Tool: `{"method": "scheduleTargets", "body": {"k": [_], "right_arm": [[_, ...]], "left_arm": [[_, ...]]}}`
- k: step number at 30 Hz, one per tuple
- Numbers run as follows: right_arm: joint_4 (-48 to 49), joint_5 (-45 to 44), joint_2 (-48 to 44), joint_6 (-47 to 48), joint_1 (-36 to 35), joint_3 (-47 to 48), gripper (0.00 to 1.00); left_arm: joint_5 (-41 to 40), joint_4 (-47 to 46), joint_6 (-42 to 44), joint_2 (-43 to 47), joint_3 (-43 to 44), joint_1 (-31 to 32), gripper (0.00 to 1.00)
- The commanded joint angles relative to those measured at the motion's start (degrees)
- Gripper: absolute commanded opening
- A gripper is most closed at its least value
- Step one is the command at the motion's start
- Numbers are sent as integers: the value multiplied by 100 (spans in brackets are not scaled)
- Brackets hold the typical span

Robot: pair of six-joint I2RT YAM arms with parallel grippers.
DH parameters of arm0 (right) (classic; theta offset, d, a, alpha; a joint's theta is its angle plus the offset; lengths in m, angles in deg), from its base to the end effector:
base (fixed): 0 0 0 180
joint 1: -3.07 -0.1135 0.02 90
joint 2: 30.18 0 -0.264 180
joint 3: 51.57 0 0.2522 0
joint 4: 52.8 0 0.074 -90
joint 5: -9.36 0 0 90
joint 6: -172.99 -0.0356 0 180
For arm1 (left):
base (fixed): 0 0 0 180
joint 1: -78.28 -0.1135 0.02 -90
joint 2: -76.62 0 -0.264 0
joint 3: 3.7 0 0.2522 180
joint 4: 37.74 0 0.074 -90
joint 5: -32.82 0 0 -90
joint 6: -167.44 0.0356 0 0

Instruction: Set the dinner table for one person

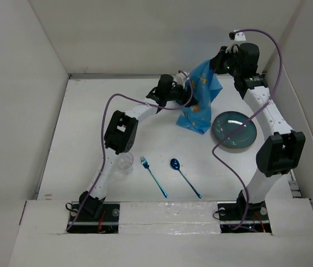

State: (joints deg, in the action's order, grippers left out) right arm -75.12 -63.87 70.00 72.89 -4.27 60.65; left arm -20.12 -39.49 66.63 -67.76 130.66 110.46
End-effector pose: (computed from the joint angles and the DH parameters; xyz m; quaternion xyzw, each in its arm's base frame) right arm 0.4149 0.0638 0.4067 -0.0751 0.7614 0.2068 0.6098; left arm 0.4831 -0.3293 0.2086 0.3373 0.6661 -0.4509 0.4891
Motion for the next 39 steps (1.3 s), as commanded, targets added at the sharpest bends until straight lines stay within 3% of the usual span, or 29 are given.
{"method": "scheduleTargets", "body": {"k": [1,3,5,6,10,11,13,16,23,25,28,29,30,32,36,37,39], "right_arm": [[258,45,-262,9,187,148,0],[310,237,-306,-105,294,139,0],[320,335,-324,-149,364,139,0],[276,318,-341,-141,364,139,0],[267,274,-447,-123,364,60,0],[241,265,-447,-106,364,77,0],[188,256,-447,-88,364,86,0],[179,239,-464,-88,364,95,0],[240,-261,-552,61,364,24,0],[293,-437,-360,88,364,260,0],[-328,-710,447,316,364,1795,0],[-896,-772,667,456,364,2818,0],[-1120,-790,852,509,303,3202,0],[-1027,-764,855,606,224,3321,0],[11,-817,-181,940,-372,947,0],[195,-790,-557,1228,-618,60,0],[494,-903,-885,1178,-742,-410,0]], "left_arm": [[625,-23,105,375,-291,34,51],[750,196,114,323,-221,34,66],[750,285,167,296,-177,34,91],[785,311,149,252,-151,34,93],[1171,461,123,181,0,34,75],[1224,365,88,217,-62,34,55],[1286,181,18,374,-351,34,28],[1278,179,-9,524,-388,34,0],[-311,768,185,1438,-441,-387,0],[-1067,1074,105,1649,170,-765,0],[-2025,2111,62,1500,1696,-1231,0],[-2184,2366,35,1544,1956,-1337,0],[-2525,2394,-17,1648,2116,-1520,0],[-2860,2115,-88,2295,1742,-1671,0],[-4140,955,43,3616,-497,-1724,0],[-4485,562,96,3992,-1772,-1724,0],[-4914,321,53,4266,-2159,-1724,0]]}}
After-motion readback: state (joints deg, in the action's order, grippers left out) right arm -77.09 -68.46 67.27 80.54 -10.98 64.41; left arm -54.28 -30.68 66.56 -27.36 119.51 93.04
